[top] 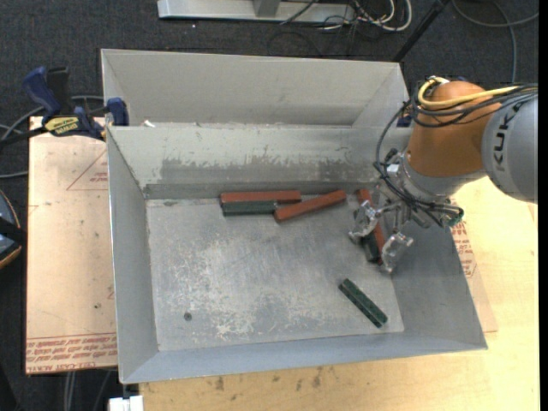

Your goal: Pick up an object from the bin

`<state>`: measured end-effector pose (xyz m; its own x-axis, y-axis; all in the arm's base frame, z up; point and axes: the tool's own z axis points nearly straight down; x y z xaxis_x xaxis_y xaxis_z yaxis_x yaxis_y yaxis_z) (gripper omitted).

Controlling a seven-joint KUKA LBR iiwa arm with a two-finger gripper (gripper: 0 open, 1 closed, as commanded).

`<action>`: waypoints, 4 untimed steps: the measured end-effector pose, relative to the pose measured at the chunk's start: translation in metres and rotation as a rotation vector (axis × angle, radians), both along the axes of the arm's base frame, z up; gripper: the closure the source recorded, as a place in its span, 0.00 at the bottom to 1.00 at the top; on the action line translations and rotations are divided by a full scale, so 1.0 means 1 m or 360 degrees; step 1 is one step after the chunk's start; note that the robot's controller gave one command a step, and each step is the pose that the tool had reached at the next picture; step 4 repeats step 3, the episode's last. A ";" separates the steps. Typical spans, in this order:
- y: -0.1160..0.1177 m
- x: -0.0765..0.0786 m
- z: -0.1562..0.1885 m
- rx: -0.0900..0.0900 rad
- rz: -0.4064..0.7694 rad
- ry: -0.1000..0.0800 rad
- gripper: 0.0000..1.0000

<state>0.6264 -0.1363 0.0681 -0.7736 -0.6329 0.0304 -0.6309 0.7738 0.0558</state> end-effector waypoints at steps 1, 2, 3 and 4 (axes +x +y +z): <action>-0.012 0.000 0.118 -0.0011 0.0715 -0.0110 1.00; -0.011 -0.001 0.117 -0.0009 0.0715 -0.0108 1.00; -0.011 -0.003 0.158 -0.0004 0.0839 -0.0102 1.00; -0.011 -0.003 0.158 -0.0004 0.0839 -0.0102 1.00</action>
Offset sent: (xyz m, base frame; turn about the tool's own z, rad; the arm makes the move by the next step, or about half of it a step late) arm 0.0000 0.0000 0.0000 0.0000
